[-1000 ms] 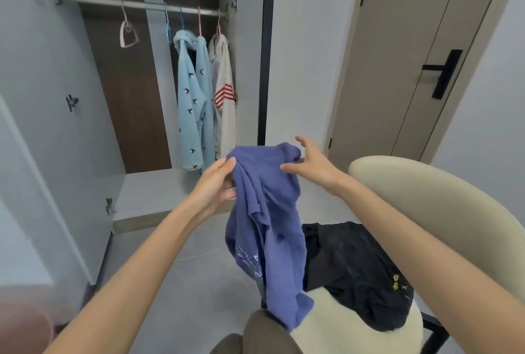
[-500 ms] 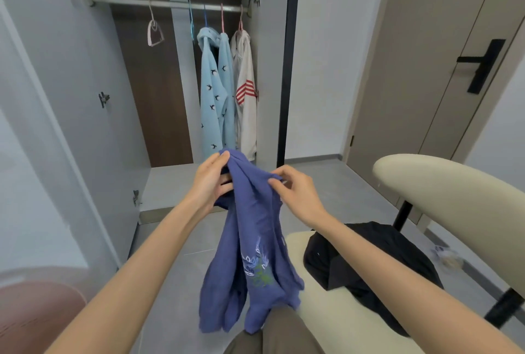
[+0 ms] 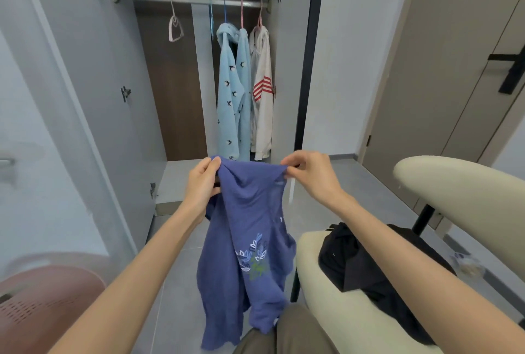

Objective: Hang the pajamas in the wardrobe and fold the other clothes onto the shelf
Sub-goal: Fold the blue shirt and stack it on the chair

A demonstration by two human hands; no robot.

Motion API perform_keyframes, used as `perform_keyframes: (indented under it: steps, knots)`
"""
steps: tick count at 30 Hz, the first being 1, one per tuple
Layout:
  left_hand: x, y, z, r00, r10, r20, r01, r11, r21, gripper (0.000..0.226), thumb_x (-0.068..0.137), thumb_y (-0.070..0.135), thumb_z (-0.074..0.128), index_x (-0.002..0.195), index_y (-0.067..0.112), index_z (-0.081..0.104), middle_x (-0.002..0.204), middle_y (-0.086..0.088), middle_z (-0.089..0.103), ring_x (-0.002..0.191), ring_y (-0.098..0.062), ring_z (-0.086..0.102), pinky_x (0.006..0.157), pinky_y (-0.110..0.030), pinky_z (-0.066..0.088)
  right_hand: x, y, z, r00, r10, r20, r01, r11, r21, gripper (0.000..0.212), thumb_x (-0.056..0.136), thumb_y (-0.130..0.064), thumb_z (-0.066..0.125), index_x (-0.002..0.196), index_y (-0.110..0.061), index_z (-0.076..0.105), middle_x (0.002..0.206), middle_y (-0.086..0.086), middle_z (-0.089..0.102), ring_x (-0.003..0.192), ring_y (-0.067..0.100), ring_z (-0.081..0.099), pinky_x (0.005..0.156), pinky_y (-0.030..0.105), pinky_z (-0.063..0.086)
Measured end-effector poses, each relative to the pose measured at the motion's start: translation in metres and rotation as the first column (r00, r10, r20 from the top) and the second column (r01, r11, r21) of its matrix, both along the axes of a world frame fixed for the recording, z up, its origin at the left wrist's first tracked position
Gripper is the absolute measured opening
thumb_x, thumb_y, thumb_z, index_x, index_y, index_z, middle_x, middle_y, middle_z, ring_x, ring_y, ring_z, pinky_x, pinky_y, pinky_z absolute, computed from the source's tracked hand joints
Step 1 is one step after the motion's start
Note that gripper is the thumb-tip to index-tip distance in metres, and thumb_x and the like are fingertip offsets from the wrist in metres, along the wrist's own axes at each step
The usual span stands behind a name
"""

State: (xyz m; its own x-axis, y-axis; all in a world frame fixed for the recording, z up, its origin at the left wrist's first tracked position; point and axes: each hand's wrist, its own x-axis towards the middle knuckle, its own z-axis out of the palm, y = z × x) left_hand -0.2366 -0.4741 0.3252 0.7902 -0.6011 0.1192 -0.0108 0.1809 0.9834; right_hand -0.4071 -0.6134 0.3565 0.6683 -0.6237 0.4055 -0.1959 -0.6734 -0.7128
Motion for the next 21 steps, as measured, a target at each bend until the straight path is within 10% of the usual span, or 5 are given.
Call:
perform_keyframes:
  steps: [8, 11, 15, 21]
  knots:
    - [0.002, 0.011, -0.026, 0.919, 0.019, 0.393, -0.158, 0.933, 0.325, 0.032, 0.092, 0.019, 0.05, 0.063, 0.004, 0.051, 0.055, -0.007, 0.053, 0.053, -0.021, 0.049, 0.061, -0.043, 0.053, 0.01, 0.009, 0.019, 0.968, 0.055, 0.247, -0.104, 0.977, 0.189, 0.01, 0.088, -0.003, 0.062, 0.091, -0.01, 0.068, 0.093, 0.004, 0.069, 0.094, 0.02, 0.066, 0.091, 0.04, 0.053]
    - [-0.004, 0.011, -0.021, 0.835, 0.059, 0.547, -0.267, 0.913, 0.309, 0.019, 0.09, 0.022, 0.053, 0.072, 0.015, 0.053, 0.082, -0.004, 0.055, 0.071, -0.018, 0.051, 0.071, -0.038, 0.048, 0.009, 0.014, 0.023, 0.952, 0.132, 0.276, -0.205, 0.945, 0.255, 0.012, 0.088, -0.002, 0.062, 0.088, -0.013, 0.068, 0.098, 0.008, 0.07, 0.097, 0.021, 0.066, 0.089, 0.034, 0.055]
    - [-0.018, -0.004, 0.003, 0.821, -0.24, 0.518, 0.086, 0.949, 0.303, 0.026, 0.098, 0.028, 0.047, 0.122, 0.021, 0.054, 0.121, 0.009, 0.05, 0.105, -0.002, 0.049, 0.091, -0.017, 0.038, 0.008, 0.02, 0.026, 0.933, 0.279, 0.227, -0.332, 0.911, 0.245, 0.016, 0.086, -0.003, 0.066, 0.083, -0.019, 0.068, 0.098, 0.006, 0.071, 0.094, 0.012, 0.067, 0.082, 0.021, 0.052]
    - [-0.025, -0.016, 0.011, 0.8, -0.423, 0.425, 0.271, 0.888, 0.373, 0.018, 0.097, 0.026, 0.05, 0.095, 0.017, 0.065, 0.091, 0.002, 0.066, 0.082, -0.008, 0.058, 0.068, -0.014, 0.043, 0.001, 0.016, 0.023, 0.929, 0.288, 0.232, -0.334, 0.922, 0.193, 0.021, 0.085, 0.0, 0.066, 0.079, -0.02, 0.07, 0.088, -0.003, 0.072, 0.084, 0.003, 0.067, 0.074, 0.014, 0.05]
